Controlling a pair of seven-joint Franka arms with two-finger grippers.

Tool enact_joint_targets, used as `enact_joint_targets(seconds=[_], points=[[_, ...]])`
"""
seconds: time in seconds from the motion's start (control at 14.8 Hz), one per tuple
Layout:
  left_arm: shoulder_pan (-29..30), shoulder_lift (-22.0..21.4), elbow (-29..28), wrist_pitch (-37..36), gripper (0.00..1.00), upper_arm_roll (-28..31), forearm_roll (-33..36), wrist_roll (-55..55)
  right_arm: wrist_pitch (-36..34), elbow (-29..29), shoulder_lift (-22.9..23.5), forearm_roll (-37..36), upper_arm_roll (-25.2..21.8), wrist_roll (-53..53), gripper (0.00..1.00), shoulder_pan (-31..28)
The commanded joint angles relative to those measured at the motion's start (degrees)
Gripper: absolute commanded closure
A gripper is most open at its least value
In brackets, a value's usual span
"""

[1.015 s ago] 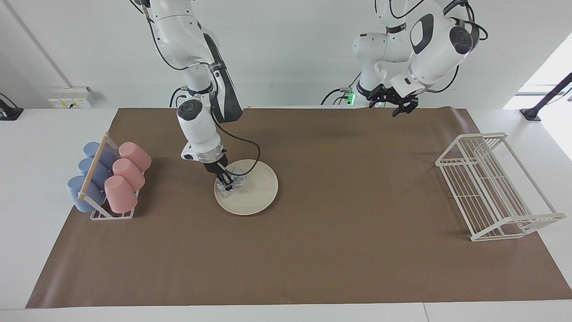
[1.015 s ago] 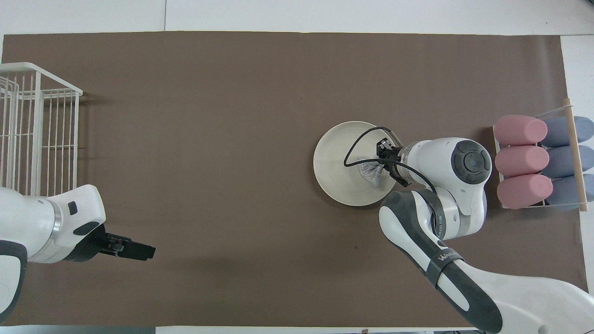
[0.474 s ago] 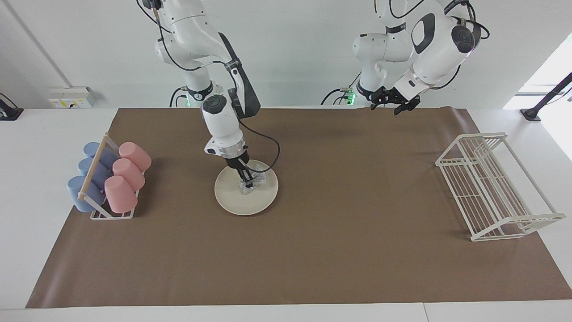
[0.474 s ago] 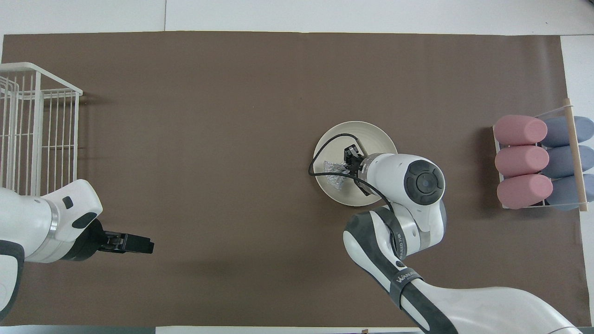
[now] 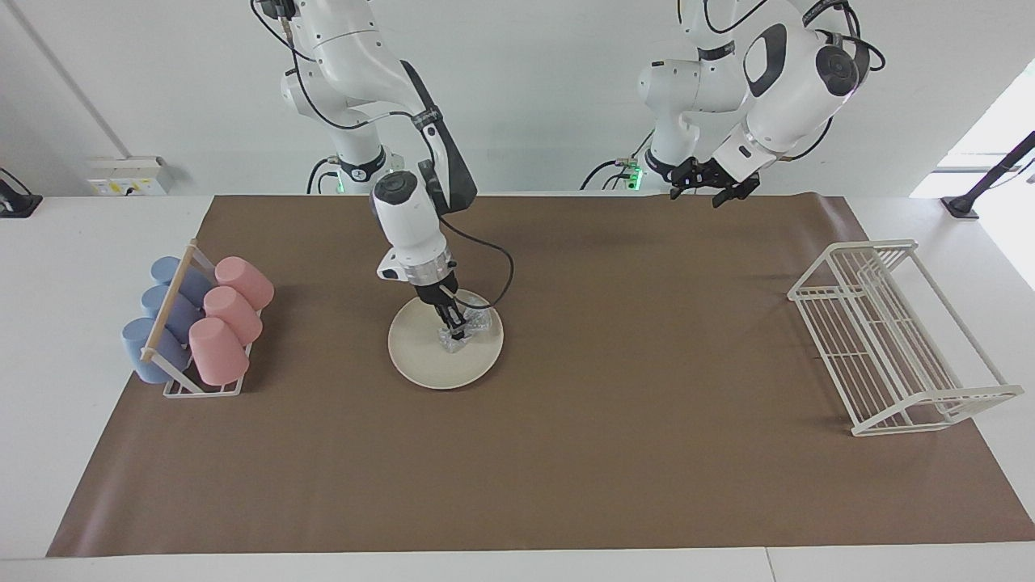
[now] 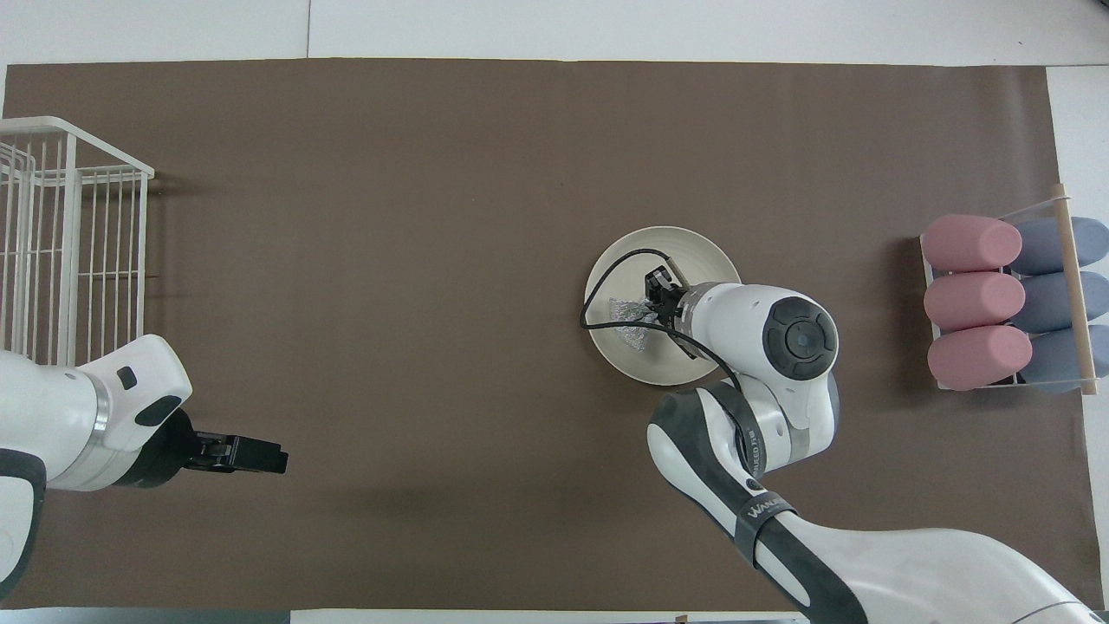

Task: Wipe plate with sponge
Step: 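Rub the bagged sponge in circles over the plate with the right gripper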

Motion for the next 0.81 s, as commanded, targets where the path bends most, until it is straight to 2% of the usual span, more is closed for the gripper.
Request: enact_joint_targets(seconds=[0.0,0.27,0.41,0.74], points=[[0.2,0.5,1.3,-0.9,0.0,-0.2,1.0,-1.1,0.3,-0.2,3.8,0.5,0.2,-9.9,1.0,-5.3],[0.6,0.5,1.3,-0.5,0.0,-0.1,1.0,-2.7,0.2,-0.3,3.8,0.6,0.3,-11.8,1.0,-6.2],[0.5,0.5,1.3,0.2,0.0,-0.2,1.0,-2.8,0.2,-0.3,3.7,0.6,0.3,-6.8,1.0,-4.7],[0.7,0.5,1.2,0.8,0.0,-0.1,1.0,-2.7,0.7,-0.1,3.5,0.6,0.3,8.7,1.0,3.3]])
